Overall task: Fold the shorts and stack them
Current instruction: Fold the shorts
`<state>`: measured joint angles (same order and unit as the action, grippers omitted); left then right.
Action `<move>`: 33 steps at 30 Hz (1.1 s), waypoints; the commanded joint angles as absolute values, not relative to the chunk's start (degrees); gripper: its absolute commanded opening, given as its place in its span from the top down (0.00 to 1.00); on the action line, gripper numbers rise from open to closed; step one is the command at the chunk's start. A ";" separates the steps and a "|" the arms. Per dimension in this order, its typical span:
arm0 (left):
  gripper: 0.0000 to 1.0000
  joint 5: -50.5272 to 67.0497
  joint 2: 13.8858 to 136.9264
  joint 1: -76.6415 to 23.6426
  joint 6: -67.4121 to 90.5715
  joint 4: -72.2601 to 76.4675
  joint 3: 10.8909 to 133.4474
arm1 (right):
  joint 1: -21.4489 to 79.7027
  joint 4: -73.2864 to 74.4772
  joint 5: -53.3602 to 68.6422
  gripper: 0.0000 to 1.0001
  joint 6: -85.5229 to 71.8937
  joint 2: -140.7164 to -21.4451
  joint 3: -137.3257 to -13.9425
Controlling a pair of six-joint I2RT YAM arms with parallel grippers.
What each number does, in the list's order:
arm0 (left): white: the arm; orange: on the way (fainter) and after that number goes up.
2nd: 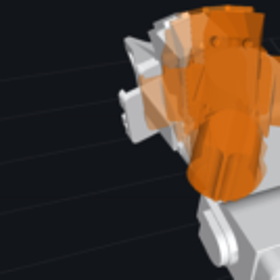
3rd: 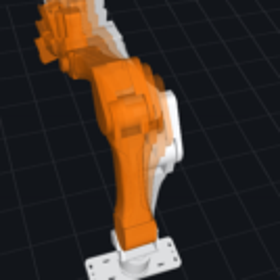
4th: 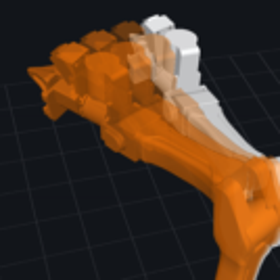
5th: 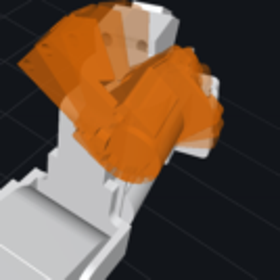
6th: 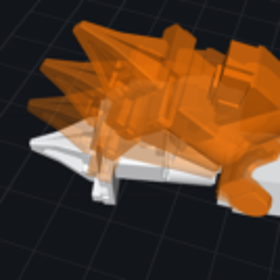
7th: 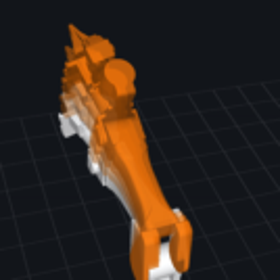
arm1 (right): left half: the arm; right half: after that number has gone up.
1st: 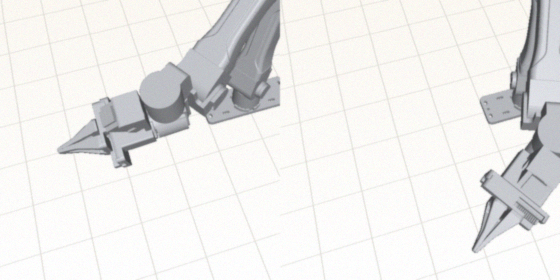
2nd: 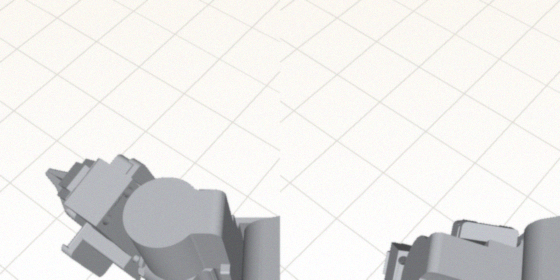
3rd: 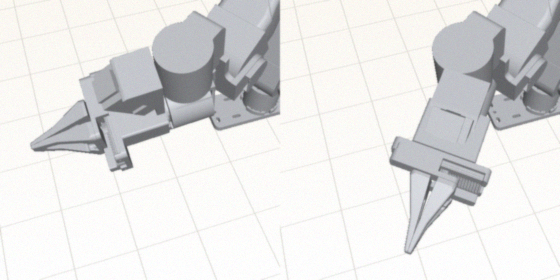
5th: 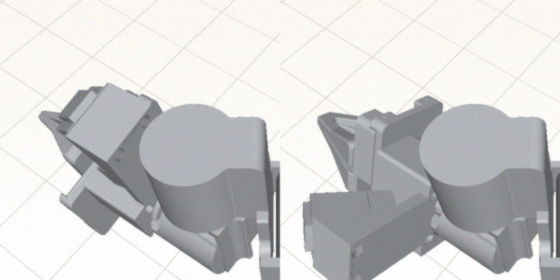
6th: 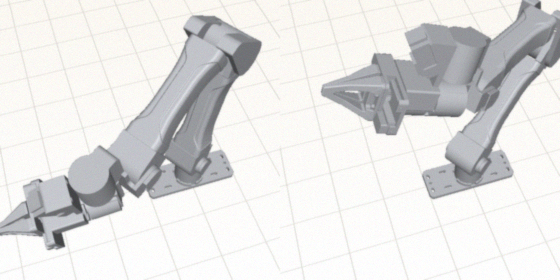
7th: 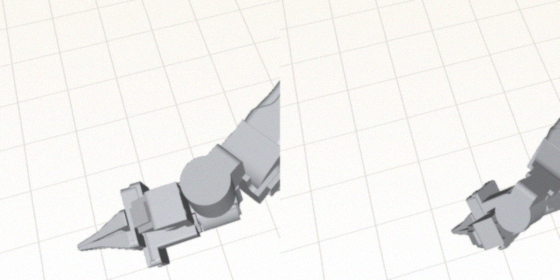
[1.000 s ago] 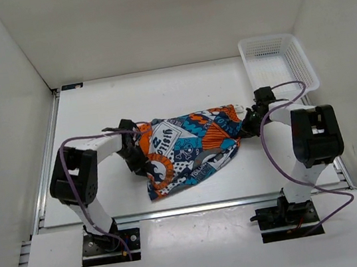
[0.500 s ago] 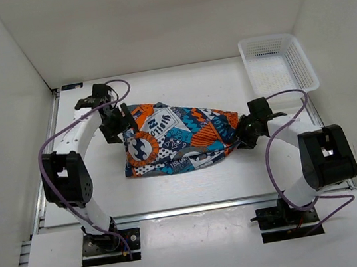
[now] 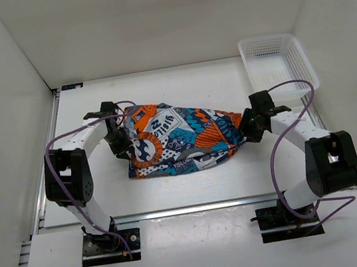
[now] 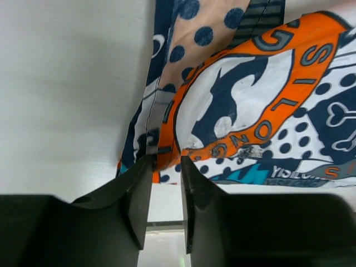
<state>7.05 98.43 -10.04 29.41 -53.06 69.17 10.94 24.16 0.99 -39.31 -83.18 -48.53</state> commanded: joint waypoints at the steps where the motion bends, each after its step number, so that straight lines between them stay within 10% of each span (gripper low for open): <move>1: 0.63 8.78 99.66 -10.72 28.30 -51.06 69.87 | 10.81 26.45 -0.97 0.46 -37.71 -84.02 -52.12; 7: 0.64 8.79 100.20 -10.72 27.77 -49.93 68.03 | 11.34 26.46 -3.96 0.54 -36.65 -84.72 -53.34; 12: 0.86 9.40 100.20 -10.72 27.77 -49.92 68.03 | 11.34 26.46 -3.43 0.63 -35.60 -90.16 -55.55; 18: 0.89 10.46 100.20 -10.72 27.25 -50.44 69.34 | 11.34 26.46 -3.51 1.00 -35.60 -90.53 -57.92; 33: 0.89 17.57 84.74 -6.94 26.19 -62.23 82.73 | 11.34 34.80 -6.33 1.00 -33.13 -82.44 -68.04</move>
